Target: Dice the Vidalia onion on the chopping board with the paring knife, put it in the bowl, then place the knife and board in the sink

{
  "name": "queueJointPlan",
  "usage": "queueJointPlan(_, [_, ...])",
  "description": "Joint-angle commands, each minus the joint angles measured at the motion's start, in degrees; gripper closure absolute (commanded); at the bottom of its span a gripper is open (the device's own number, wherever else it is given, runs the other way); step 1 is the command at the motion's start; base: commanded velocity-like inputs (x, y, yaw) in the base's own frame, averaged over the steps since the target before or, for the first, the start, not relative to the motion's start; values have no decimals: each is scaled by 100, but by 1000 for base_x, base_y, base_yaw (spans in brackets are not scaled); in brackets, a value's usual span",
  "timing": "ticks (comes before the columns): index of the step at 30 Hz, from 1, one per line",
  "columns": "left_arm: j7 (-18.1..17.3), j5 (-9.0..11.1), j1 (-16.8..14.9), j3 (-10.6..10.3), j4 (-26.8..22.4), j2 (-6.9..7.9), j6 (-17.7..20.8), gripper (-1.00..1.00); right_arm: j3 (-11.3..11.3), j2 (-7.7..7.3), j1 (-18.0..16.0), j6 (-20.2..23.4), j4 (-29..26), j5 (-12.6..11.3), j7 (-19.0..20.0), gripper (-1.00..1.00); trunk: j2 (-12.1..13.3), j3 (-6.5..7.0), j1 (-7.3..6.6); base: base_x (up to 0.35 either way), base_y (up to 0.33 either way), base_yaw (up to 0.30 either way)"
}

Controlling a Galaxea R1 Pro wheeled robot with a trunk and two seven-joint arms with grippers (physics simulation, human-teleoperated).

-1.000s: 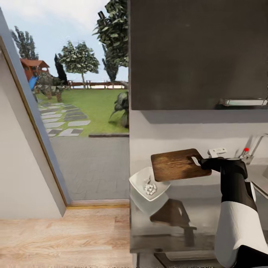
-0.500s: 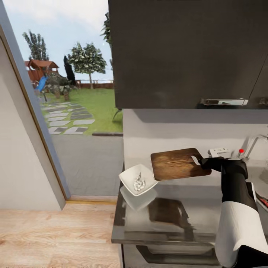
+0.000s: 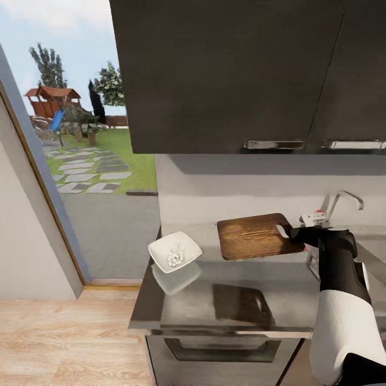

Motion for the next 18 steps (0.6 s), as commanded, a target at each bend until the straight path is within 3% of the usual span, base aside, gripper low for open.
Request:
queueJointPlan(1, [6, 41, -13, -49, 26, -3, -41, -100, -7, -1, -7, 6, -6, 40, 59, 100, -15, -13, 2, -156, -315, -3])
queueJointPlan(13, [6, 41, -13, -49, 26, -3, -41, -100, -25, -1, -7, 21, -6, 40, 45, 100, -15, -13, 2, -157, -315, 0])
queueJointPlan(15, [6, 42, -13, -49, 26, -3, -41, -100, -107, 2, -7, 32, -6, 40, 24, 100, -15, -13, 2, -158, -316, 0])
queueJointPlan(18, [6, 41, -13, -49, 26, -3, -41, -100, -412, 19, -7, 39, 4, 40, -71, 100, -15, -13, 2, -158, -316, 0])
